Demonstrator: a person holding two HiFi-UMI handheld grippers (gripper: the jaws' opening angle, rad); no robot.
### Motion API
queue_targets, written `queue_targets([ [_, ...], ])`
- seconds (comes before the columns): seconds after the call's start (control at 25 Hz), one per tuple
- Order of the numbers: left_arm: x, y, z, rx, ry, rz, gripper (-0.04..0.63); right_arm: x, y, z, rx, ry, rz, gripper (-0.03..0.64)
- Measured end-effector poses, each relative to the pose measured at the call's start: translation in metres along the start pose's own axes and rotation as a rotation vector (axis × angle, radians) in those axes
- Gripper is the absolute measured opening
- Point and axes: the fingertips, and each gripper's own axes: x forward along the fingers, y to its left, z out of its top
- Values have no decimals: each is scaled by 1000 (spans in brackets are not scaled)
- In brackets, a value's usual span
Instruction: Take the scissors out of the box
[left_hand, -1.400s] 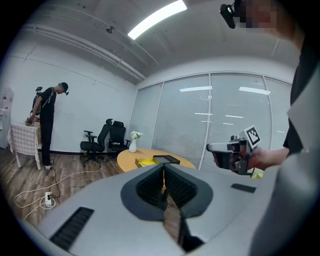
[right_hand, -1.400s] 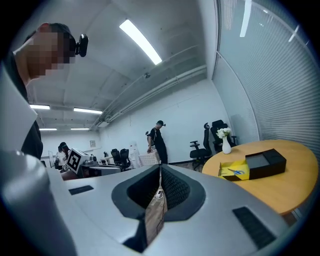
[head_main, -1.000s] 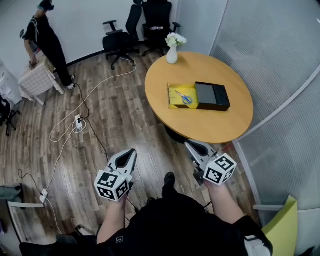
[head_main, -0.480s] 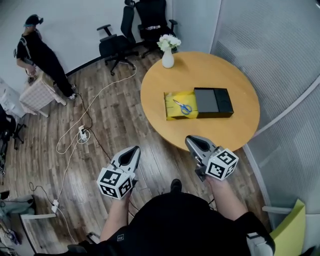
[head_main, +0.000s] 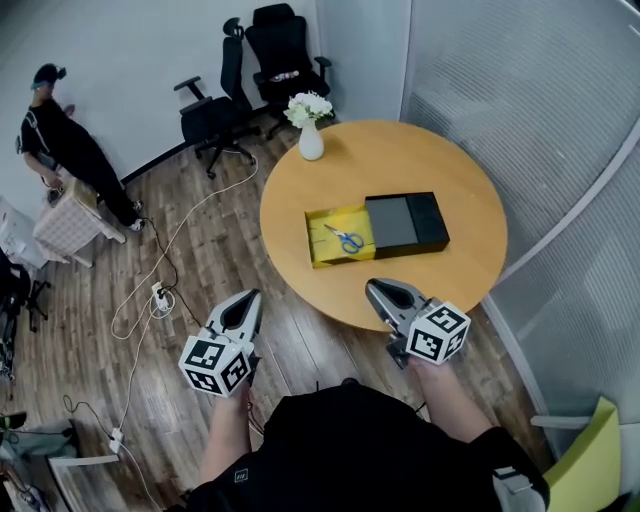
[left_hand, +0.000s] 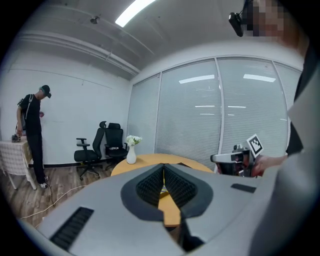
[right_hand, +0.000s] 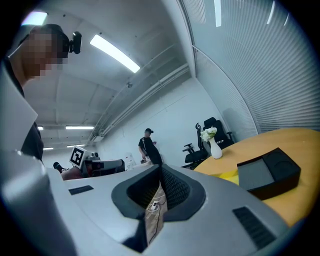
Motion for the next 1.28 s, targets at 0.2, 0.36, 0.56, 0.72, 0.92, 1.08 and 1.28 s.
queue_targets([
  [0.2, 11, -1, 2, -1, 9, -4, 15, -3, -15, 4, 14, -8, -16, 38],
  [0.36, 23, 2, -8, -17, 23, -21, 15, 3, -25, -7, 25, 15, -26, 38],
  [0.56, 43, 15, -14, -38, 26, -66, 15, 18, -35, -11, 26, 35, -58, 38],
  [0.72, 71, 46, -13, -49, 24, -101, 14, 43, -57, -4, 14, 40, -105, 38],
  [0.92, 106, 99, 3, -49, 32, -138, 15, 79, -89, 7, 44, 36, -195, 38],
  [1.08, 139, 149, 15, -52, 34, -158, 15, 130, -106, 17, 24, 62, -216, 38],
  [1.28, 181, 193, 10, -87, 62, -222, 15, 177, -130, 24, 29, 80, -277, 38],
])
